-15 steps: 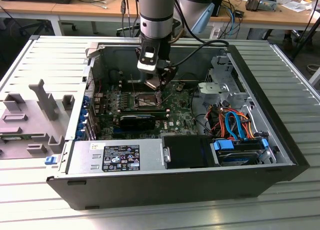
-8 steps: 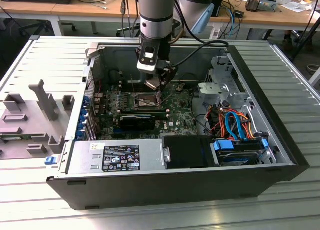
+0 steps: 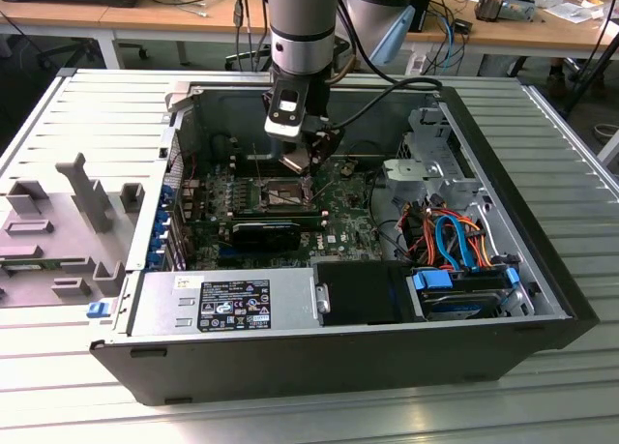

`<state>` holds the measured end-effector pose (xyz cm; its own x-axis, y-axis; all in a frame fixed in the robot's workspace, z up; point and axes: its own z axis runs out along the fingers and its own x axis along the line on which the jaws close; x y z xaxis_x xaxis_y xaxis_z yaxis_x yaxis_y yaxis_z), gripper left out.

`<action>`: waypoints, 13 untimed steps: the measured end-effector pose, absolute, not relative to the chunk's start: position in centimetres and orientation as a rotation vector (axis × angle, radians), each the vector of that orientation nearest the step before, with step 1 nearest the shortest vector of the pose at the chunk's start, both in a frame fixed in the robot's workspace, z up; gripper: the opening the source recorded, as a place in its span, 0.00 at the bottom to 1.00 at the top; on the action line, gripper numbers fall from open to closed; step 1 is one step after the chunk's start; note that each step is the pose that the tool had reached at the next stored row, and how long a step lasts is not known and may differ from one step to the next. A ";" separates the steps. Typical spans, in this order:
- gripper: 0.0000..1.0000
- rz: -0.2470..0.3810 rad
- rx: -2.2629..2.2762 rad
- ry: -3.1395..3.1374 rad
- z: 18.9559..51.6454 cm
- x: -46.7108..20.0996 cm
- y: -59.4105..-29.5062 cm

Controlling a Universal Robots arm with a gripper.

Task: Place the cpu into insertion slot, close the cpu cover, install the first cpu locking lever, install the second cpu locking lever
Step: 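Place the cpu into insertion slot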

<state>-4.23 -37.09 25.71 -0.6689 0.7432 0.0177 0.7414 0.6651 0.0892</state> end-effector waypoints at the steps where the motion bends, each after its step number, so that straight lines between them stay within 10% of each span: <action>1: 0.55 0.139 1.272 2.847 25.7 -4.2 -37.1; 13: 0.55 0.138 1.289 2.839 25.7 -4.2 -37.1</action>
